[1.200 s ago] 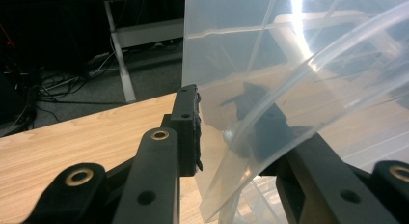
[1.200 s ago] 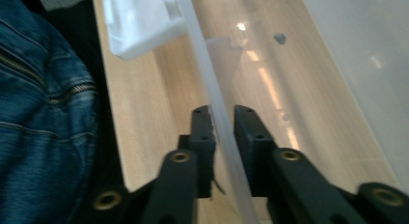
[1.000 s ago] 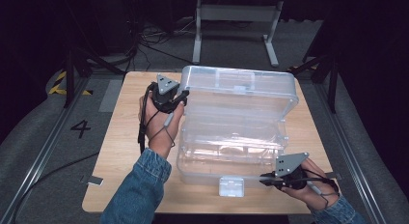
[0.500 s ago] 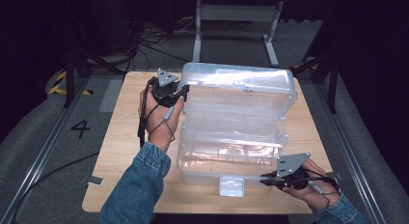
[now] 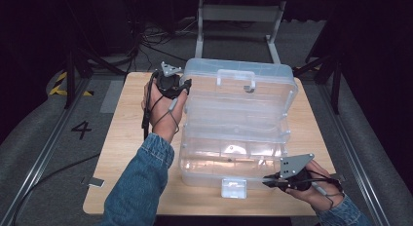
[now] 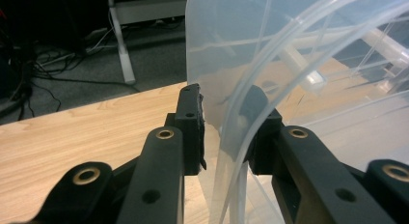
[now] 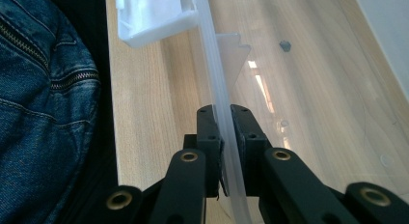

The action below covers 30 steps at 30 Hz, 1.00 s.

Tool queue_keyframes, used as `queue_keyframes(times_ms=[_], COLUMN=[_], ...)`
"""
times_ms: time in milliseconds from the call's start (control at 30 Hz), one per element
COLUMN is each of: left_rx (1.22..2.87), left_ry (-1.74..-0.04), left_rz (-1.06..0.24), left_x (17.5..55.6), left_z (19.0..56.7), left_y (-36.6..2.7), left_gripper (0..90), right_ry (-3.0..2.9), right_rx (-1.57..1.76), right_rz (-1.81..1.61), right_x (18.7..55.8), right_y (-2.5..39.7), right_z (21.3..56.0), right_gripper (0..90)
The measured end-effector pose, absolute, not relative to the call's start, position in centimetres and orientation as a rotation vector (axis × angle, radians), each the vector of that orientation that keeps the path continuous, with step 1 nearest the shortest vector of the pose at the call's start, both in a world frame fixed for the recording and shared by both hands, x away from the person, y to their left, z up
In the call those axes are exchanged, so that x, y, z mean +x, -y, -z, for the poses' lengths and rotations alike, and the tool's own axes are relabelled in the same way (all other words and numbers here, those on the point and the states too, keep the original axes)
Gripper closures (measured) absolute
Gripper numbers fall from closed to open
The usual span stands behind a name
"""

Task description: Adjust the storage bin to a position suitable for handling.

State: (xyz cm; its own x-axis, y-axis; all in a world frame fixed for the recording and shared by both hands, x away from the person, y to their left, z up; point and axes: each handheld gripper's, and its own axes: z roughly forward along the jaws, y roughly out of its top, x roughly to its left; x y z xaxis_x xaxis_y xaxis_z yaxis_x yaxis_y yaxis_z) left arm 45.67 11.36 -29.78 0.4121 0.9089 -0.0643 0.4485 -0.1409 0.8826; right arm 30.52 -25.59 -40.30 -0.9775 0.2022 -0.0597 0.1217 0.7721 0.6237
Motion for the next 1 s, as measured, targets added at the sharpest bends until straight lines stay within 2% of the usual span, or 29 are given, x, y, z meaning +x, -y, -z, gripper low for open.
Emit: queue_keyframes(times_ms=[500, 1000], left_rx=[1.817, 1.867], left_ry=[-1.238, -1.312], left_rz=[-0.647, -0.587], left_x=[48.7, 52.5], left_z=[29.7, 30.5], left_y=[-10.5, -10.1], left_gripper=[73.5, 73.8], right_ry=[-2.847, -2.849], right_rx=[0.262, 0.252], right_rz=[-0.994, -0.998], right_x=[30.6, 30.7], right_y=[25.6, 25.6], right_z=[40.3, 40.3], right_gripper=[84.0, 84.1])
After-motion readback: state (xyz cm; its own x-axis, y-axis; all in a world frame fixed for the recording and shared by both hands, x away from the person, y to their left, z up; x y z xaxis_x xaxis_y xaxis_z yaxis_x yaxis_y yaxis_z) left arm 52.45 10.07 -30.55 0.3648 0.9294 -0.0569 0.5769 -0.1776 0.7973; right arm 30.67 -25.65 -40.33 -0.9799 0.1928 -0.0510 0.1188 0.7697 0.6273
